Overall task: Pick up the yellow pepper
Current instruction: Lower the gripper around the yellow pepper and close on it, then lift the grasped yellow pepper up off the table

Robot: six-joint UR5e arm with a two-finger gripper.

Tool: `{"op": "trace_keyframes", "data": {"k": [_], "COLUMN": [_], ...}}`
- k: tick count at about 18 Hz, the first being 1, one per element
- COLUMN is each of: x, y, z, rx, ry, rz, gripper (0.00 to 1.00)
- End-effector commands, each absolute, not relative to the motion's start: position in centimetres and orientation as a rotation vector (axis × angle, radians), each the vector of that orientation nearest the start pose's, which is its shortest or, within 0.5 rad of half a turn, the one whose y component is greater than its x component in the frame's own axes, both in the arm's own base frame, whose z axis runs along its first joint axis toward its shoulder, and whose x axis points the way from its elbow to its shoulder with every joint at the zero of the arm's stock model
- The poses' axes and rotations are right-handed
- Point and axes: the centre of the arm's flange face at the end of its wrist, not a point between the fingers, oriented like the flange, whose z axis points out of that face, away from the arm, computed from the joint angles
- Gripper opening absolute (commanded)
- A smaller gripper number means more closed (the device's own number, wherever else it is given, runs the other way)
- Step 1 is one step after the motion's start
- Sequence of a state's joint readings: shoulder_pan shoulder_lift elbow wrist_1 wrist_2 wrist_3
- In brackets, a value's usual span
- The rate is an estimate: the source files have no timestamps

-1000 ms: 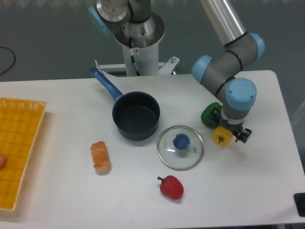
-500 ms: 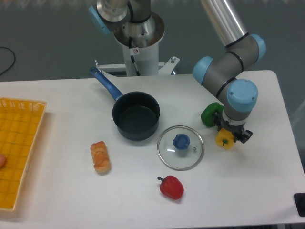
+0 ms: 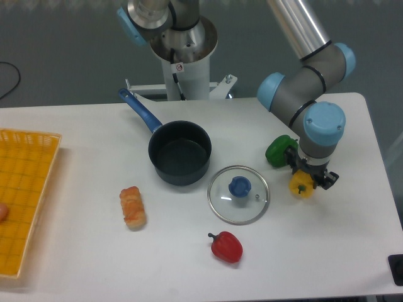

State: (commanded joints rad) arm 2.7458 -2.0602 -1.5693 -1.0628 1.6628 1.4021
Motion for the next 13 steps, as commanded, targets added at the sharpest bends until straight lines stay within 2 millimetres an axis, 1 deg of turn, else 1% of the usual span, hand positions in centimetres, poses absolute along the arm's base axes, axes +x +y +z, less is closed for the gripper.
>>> {"op": "trace_keyframes", "data": {"k": [1, 2, 5, 7, 9, 10, 13], "x": [-54.7, -54.4, -52.9, -51.3, -50.0, -49.3, -47.5], "y": [36.6, 36.6, 37.2, 38.6, 40.0, 40.7, 42.4], "z": [26.3, 27.6, 30.2, 31.3, 31.9, 32.5, 33.4], "rx": [-3.201, -3.188, -3.163, -3.16, -3.141, -3.118, -3.08], "ry": [0.369, 0.361, 0.332, 0.324, 0.293, 0.295, 0.348], "rz": [0.054, 0.039, -0.036, -0.04, -0.041, -0.04, -0.037], "gripper": [0.58, 0.58, 0.58, 0.58, 0.58, 0.58, 0.58]}}
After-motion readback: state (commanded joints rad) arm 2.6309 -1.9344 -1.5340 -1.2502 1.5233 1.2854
